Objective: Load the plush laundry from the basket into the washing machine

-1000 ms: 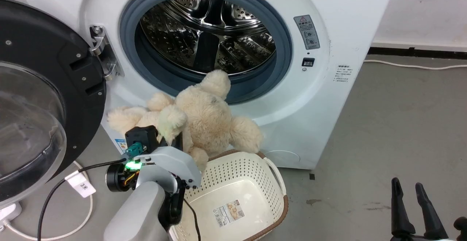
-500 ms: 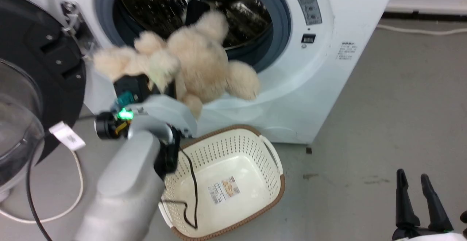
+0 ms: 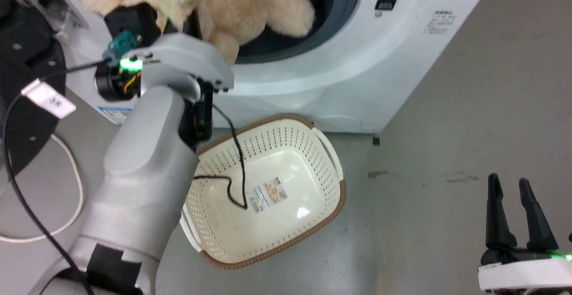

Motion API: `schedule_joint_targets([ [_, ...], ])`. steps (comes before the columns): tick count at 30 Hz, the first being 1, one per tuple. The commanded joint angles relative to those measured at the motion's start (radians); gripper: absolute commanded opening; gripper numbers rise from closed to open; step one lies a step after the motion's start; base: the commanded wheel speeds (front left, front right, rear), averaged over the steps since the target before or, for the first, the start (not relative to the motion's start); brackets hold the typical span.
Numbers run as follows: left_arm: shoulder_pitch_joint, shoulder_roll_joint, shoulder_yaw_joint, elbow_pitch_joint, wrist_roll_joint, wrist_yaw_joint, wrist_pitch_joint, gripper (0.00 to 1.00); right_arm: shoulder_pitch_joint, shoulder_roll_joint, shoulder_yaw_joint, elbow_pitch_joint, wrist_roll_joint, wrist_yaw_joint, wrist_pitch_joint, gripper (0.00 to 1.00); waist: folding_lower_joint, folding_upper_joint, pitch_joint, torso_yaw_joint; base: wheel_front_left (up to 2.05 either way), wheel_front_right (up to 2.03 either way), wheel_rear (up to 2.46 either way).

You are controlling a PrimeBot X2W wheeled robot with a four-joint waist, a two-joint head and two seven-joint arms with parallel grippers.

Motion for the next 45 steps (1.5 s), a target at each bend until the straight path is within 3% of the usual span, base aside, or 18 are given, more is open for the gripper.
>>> schedule_joint_targets([
  [1,-0.031,-0.008,0.005,0.003,-0.001,-0.006,-0.012,0.00,-0.016,-0.002,0.003,-0.006,-0.004,0.001,0.002,1.00,-0.0002,0.0000,0.032,-0.011,0.00,0.00,0.00],
  [10,-0.144,-0.008,0.017,0.061,0.020,-0.016,-0.020,0.00,-0.064,-0.002,0.027,-0.007,0.000,0.001,-0.002,1.00,-0.0002,0.0000,0.120,-0.071,0.00,0.00,0.00],
  [22,-0.365,0.067,0.009,0.093,0.106,-0.027,-0.022,0.00,-0.107,-0.002,0.041,0.006,0.025,0.001,-0.026,1.00,-0.0002,0.0000,0.263,-0.144,0.00,0.00,0.00],
  [45,-0.618,0.186,-0.001,0.122,0.174,-0.024,0.001,0.00,-0.116,-0.002,0.079,0.000,0.038,0.001,-0.036,1.00,-0.0002,0.0000,0.416,-0.253,0.00,0.00,0.00],
])
